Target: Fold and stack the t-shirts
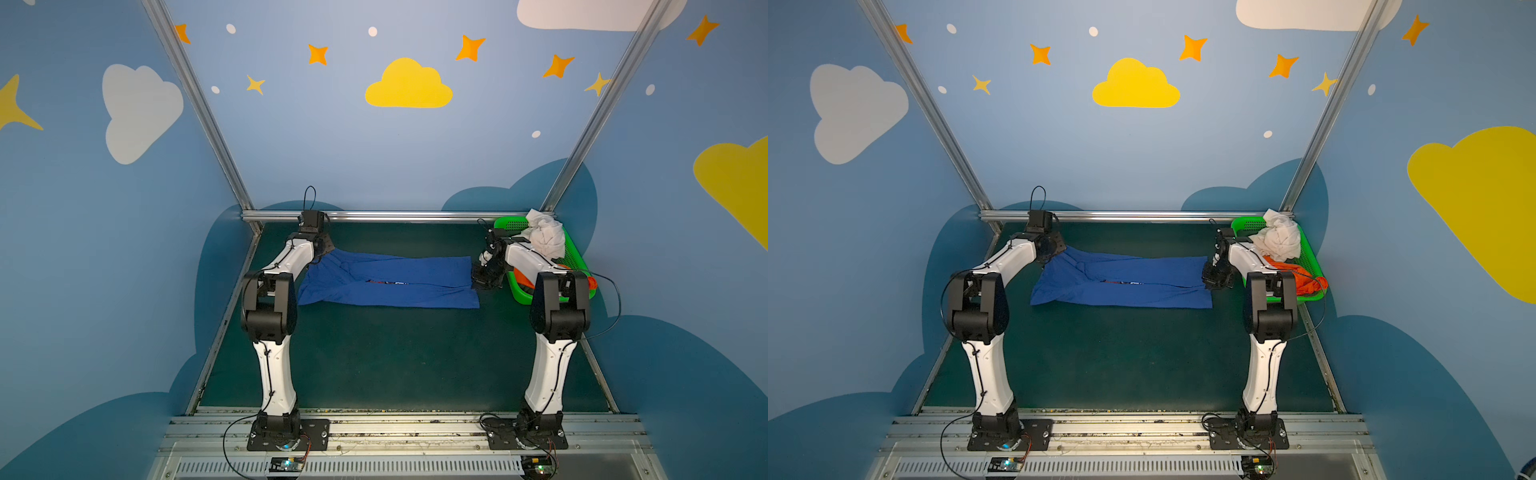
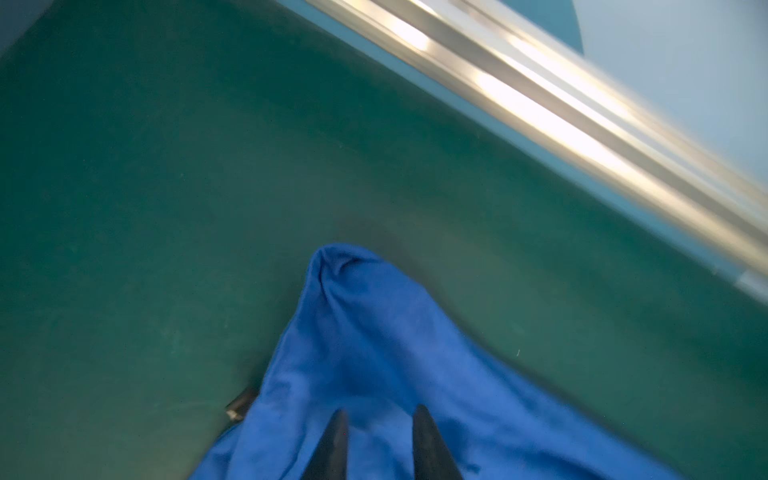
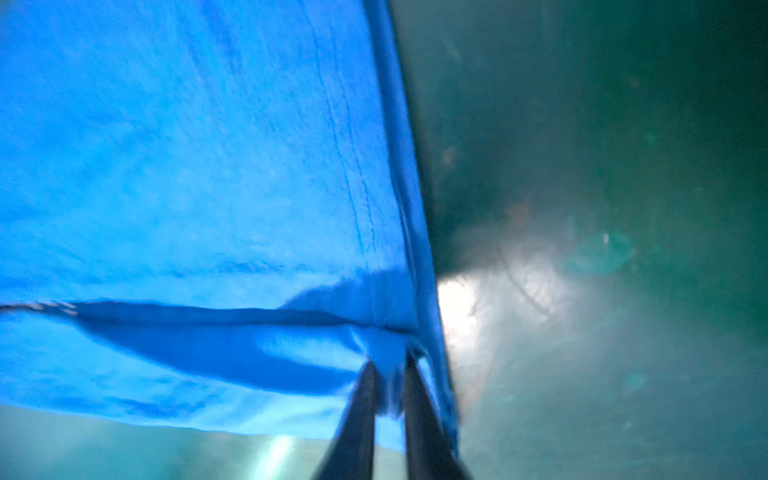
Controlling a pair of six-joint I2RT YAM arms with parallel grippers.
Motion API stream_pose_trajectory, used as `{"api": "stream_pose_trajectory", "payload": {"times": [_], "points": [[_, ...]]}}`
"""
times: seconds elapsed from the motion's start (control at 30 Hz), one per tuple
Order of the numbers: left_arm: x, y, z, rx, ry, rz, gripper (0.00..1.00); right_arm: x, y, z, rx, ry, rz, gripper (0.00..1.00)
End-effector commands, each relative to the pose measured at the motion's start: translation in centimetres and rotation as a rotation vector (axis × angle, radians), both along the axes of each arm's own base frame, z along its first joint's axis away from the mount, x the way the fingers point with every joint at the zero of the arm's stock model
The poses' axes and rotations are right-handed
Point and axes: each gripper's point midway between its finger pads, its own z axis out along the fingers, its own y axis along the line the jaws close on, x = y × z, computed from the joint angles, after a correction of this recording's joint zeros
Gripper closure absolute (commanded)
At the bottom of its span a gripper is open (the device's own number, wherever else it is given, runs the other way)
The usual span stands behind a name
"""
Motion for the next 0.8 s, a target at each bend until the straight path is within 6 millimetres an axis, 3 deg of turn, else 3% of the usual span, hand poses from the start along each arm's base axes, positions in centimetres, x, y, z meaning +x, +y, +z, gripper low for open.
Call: {"api": "stream_pose_trajectory", "payload": {"times": [0.0,0.1,0.13,0.27,0.37,0.5,0.6,0.67,0.77], "points": [[-0.4,0.9,0.8,0.011,0.016,0.049,0.66,-0.3,-0.5,0.7,-0.029,0.016,-0.001,0.74],[-0.5,1.3,3.0,0.012,-0.032,0.075,0.45,0.0,-0.5,2.3,-0.032,-0.022,0.0,0.62],[-0.6,1.3,3.9,0.015,-0.048,0.078,0.42,0.1,-0.5,2.9,-0.031,-0.036,0.001,0.61],[-1.7,1.4,7.8,0.018,-0.117,0.077,0.34,0.6,0.0,5.9,-0.033,-0.111,0.017,0.56],[-3.2,1.1,9.5,0.006,-0.136,0.076,0.33,0.7,0.8,7.9,-0.046,-0.162,0.041,0.52],[-5.8,-0.2,9.2,-0.037,-0.094,0.071,0.5,1.0,2.7,9.6,-0.031,-0.218,0.089,0.51],[-7.8,-1.2,6.9,-0.069,-0.013,0.084,0.7,1.5,4.0,9.6,-0.028,-0.23,0.122,0.53],[-8.9,-2.1,4.8,-0.1,0.049,0.083,0.82,1.9,4.9,9.2,-0.008,-0.222,0.145,0.6],[-10.1,-2.6,1.6,-0.122,0.138,0.095,0.95,3.2,6.4,8.1,0.017,-0.209,0.182,0.8]]}}
